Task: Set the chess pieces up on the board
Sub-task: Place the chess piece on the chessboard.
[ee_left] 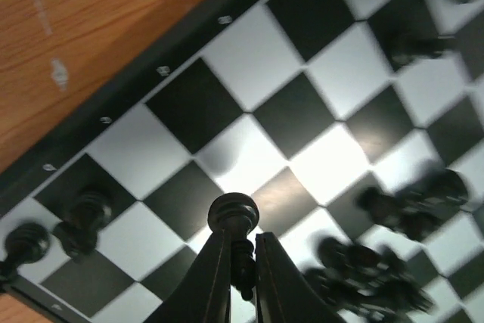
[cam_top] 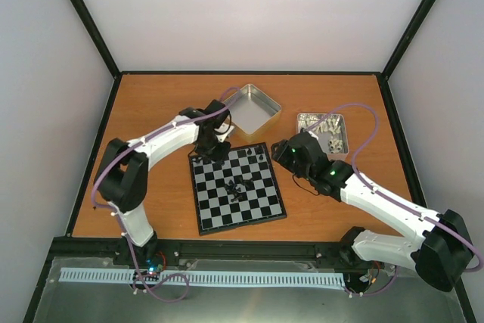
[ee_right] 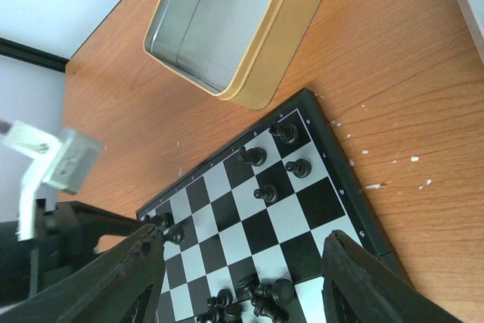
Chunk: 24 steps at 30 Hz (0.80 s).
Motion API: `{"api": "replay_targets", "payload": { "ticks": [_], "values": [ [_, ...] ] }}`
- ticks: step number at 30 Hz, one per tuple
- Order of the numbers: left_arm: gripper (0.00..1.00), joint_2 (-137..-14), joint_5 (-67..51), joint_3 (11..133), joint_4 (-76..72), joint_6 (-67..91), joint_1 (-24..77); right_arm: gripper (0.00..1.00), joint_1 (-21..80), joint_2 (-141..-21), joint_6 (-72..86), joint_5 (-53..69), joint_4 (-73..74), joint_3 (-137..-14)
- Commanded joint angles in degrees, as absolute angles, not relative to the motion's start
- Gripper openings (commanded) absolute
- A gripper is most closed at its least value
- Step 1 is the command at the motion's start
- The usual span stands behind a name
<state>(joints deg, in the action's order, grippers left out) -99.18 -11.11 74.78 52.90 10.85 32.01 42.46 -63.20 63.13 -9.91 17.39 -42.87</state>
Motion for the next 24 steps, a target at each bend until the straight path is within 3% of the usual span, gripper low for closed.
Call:
{"api": "replay_targets", "payload": {
  "ticks": [1,17,24],
  "values": [
    [0.01,-104.1,0.2,78.6,56.2,11.3,31.1,0.57,41.8,-61.6,62.1,-11.8,17.9,-42.2],
    [0.03,-108.7,1.3,82.0,54.4,10.5,30.1,0.57,41.7,-61.3,62.3,-12.0,18.9,-42.5],
    [0.13,-108.1,1.3,80.9,53.8,10.2,30.1,0.57,41.8,-61.0,62.6,-12.2,19.1,-42.0]
  ]
}}
